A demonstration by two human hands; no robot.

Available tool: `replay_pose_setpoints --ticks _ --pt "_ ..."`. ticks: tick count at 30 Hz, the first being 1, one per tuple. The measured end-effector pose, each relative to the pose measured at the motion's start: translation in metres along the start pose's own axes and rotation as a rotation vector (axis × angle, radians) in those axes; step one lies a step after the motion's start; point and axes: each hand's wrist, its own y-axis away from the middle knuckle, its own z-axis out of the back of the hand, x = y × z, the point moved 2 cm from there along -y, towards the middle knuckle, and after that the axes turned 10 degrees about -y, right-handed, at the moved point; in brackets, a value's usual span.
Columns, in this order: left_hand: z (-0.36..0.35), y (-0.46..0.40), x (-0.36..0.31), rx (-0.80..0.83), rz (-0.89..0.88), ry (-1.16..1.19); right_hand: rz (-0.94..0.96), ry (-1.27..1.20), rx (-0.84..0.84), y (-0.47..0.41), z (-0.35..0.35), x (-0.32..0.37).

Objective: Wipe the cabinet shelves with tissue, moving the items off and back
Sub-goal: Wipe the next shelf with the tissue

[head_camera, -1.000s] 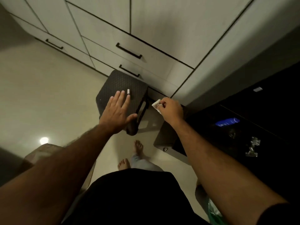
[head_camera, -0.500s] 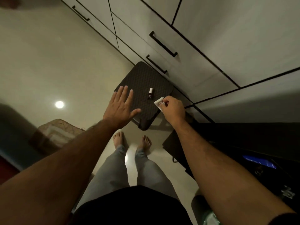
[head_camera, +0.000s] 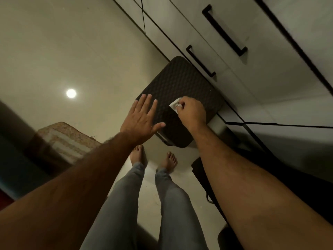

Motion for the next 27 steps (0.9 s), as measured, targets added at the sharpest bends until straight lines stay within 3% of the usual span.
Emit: replay_pose_setpoints --ticks 9,12,14,18,22,27 --pt "-0.019 -0.026 0.011 0.021 -0.005 0.01 0.116 0.146 0.004 -0.059 -0.035 0.003" --pt "-0.022 -0.03 0.006 0.03 -0.02 0.023 0.135 0.129 0.029 -0.054 -0.04 -0.004" --pt "-0.02 -0.031 0.0 0.04 -0.02 0.043 0.138 0.046 -0.039 -0.046 -0.03 -0.008" --pt "-0.008 -0.043 -0.023 -0.014 -0.013 0.2 -0.13 -0.212 -0.179 -0.031 -0.005 -0.042" --pt "-0.012 -0.073 -0.052 -0.013 0.075 0.464 -0.497 -0.537 -0.147 -0.025 -0.009 -0.086" --pt "-0.026 -0.101 -0.089 -0.047 0.276 0.766 -0.553 -0.626 -0.11 -0.026 -0.023 -0.099"
